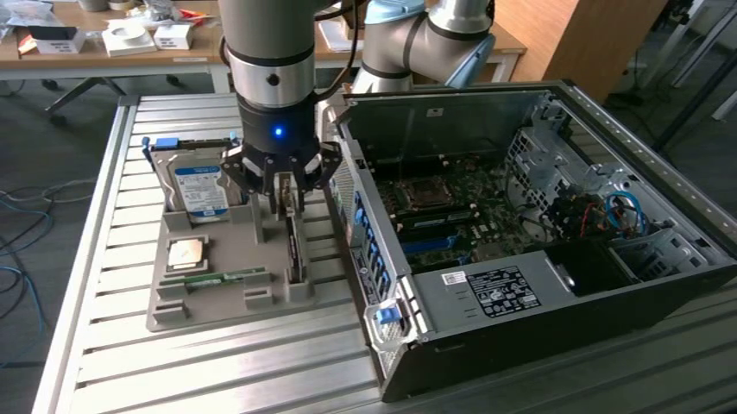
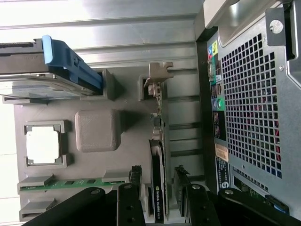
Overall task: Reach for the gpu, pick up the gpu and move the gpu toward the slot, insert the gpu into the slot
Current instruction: 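Pick up the gpu and move the gpu toward the slot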
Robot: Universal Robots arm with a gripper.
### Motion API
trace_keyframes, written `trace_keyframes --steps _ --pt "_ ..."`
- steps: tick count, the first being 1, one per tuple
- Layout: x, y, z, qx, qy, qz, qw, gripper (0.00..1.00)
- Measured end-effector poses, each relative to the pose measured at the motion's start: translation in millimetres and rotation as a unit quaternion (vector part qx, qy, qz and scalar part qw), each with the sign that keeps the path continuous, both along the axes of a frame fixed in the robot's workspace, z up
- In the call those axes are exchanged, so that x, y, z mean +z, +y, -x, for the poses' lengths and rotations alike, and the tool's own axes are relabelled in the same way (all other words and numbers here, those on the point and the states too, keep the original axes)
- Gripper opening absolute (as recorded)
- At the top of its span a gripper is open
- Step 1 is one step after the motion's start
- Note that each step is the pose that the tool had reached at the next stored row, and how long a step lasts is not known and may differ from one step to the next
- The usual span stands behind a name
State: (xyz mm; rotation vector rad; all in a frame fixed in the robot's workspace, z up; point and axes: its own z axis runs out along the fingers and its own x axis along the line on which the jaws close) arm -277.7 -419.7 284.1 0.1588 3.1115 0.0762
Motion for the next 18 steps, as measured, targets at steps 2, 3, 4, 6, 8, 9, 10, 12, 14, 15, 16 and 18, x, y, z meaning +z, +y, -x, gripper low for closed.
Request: trace_keyframes --steps 2,3,4,6,8,9,10,12,14,15,16,18 --pt "0.0 0.0 0.0 0.000 0.0000 0.0000 1.0000 0.42" --pt "-0.1 0.0 0.0 0.000 -0.0001 -0.0001 1.0000 0.42" --pt "-0.2 0.0 0.0 0.000 -0.0001 -0.0001 1.0000 0.42" --pt "-0.2 0.0 0.0 0.000 -0.0001 -0.0001 1.0000 0.42" --pt "-1.4 0.0 -0.1 0.000 -0.0003 -0.0002 1.0000 0.42" --pt "-2.0 0.0 0.0 0.000 -0.0001 -0.0001 1.0000 0.42" --pt "-2.8 0.0 0.0 0.000 -0.0001 -0.0001 1.0000 0.42" --pt "-4.5 0.0 0.0 0.000 -0.0001 -0.0001 1.0000 0.42" --pt "-6.4 0.0 0.0 0.000 -0.0001 -0.0001 1.0000 0.42" --pt "-7.8 0.0 0.0 0.000 -0.0001 -0.0001 1.0000 0.42" --pt "-9.6 0.0 0.0 0.000 -0.0001 -0.0001 1.0000 0.42" --pt "-12.7 0.0 0.0 0.000 -0.0001 -0.0001 1.0000 0.42"
